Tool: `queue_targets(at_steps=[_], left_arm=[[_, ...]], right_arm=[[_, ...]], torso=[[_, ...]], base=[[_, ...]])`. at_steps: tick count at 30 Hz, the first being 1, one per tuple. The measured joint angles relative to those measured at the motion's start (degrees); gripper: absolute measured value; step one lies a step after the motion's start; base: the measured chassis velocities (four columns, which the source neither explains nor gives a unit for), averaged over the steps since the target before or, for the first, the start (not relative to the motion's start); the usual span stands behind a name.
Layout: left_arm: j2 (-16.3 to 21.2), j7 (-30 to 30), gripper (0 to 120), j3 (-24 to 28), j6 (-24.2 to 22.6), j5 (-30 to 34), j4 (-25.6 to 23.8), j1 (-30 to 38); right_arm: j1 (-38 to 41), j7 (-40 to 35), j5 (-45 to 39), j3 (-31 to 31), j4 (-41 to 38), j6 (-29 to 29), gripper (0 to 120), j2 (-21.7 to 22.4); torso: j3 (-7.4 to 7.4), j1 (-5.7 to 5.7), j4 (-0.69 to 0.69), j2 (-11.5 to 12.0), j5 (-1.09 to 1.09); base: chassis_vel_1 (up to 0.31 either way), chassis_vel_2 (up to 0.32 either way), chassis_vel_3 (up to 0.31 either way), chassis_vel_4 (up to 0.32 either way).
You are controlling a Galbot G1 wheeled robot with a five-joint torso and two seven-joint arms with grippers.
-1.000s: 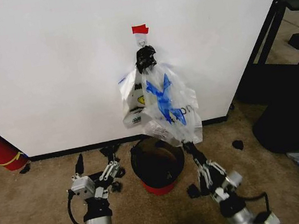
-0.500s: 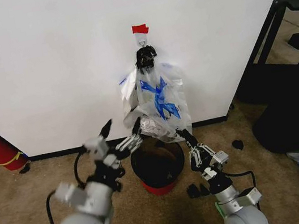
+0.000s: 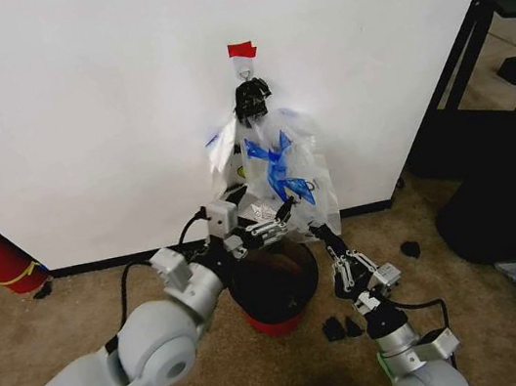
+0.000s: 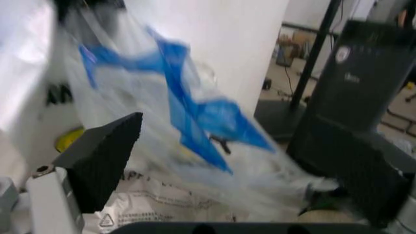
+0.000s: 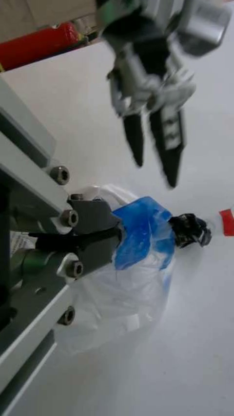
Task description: Pick up the garbage bag from the wall and place it over the trash bin.
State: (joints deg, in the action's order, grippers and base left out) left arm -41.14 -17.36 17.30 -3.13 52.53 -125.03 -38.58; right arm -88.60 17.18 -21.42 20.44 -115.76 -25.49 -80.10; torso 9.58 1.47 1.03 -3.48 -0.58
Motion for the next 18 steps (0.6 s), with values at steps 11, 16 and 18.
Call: queue_targets(at_steps=[11,16,18], left_arm=[[-2.52,-0.13,97,6.3,2.02,-0.6,7.27,7.09],[-1.89,-0.58,94,6.34,2.07,-0.63,8.29,7.93],[-1.7,-0.69,91,6.51,2.08,-0.6,8.61,8.05]], right_arm=[[-1.25,2.21,-0.47,0.78,-0.36,-1.11,0,0.08],[-1.23,2.99,-1.42,0.67,-0.75,-1.17,0,0.45],[-0.99,2.99,-1.62,0.66,-0.89,-1.03,0,0.51]], torso=[[0.0,0.0,0.0,0.0,0.0],[0.0,0.0,0.0,0.0,0.0],[0.0,0.0,0.0,0.0,0.0]], base=[[0.0,0.0,0.0,0.0],[0.0,0.0,0.0,0.0],[0.0,0.0,0.0,0.0]])
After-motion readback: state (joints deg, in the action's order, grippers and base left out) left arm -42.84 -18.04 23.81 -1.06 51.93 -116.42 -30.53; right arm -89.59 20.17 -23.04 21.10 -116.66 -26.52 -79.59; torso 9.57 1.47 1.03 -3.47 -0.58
